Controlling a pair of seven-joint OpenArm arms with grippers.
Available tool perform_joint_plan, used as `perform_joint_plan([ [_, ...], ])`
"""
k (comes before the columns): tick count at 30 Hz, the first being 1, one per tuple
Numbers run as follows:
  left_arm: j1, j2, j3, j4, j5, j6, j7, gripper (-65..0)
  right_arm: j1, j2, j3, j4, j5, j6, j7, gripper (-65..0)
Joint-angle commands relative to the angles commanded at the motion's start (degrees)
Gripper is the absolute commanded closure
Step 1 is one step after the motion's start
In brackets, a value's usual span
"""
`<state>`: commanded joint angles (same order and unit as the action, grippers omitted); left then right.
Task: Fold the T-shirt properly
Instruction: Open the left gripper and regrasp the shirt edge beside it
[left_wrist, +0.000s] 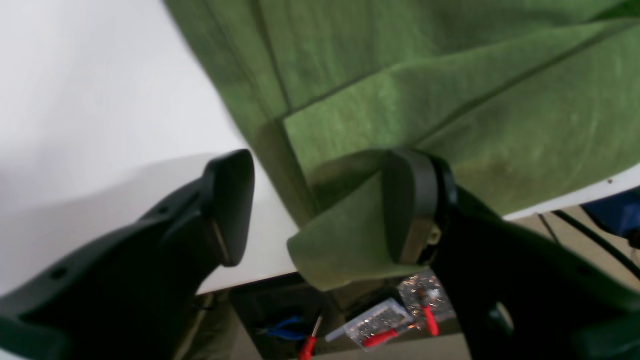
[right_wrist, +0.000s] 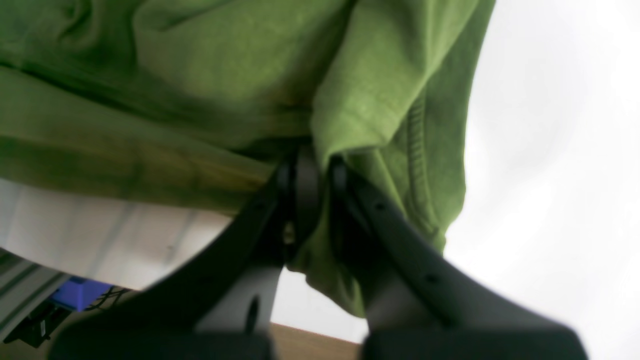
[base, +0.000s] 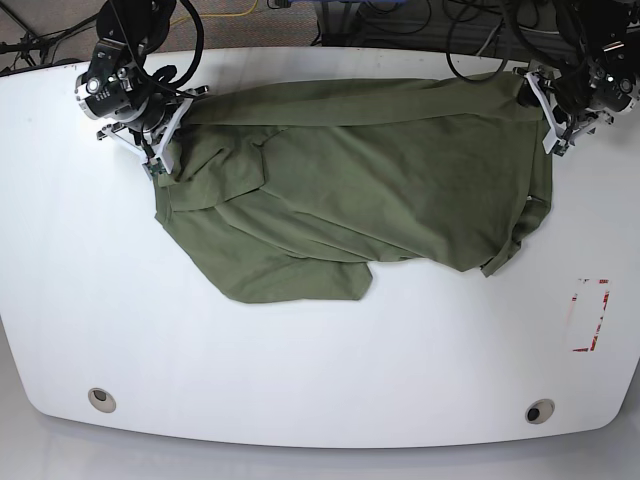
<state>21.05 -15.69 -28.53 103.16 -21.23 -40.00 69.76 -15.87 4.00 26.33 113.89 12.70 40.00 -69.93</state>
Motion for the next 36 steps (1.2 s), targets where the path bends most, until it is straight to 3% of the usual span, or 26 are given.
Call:
perform_joint_plan([
  [5,0.0,0.1,0.1,0.0,-0.1,0.0,0.0,-35.6,0.0,0.0,0.0,0.0,0.0,0.0,0.0,-1.3],
  [8,0.0,0.1,0.5,-0.2,0.0,0.0,0.0,-25.1,0.0,0.0,0.0,0.0,0.0,0.0,0.0,-1.3],
  [12,0.0,-0.1,3.1,-0.3,0.2,0.0,0.0,-3.1,0.0,0.0,0.1,0.0,0.0,0.0,0.1,-1.3],
  [14,0.0,-0.1,3.3,-0.3,0.4,0.0,0.0,0.0,0.0,0.0,0.1,0.0,0.0,0.0,0.1,-1.3],
  [29,1.3,-0.2,3.2,7.8,0.3,0.0,0.1,0.0,0.8,-1.6,0.1,0.0,-0.1,0.0,0.1,-1.3],
  [36,1.4,-2.7,3.2,8.8,-0.1,0.0,0.1,0.0,1.0,-1.6,0.1,0.0,-0.1,0.0,0.1,-1.3],
])
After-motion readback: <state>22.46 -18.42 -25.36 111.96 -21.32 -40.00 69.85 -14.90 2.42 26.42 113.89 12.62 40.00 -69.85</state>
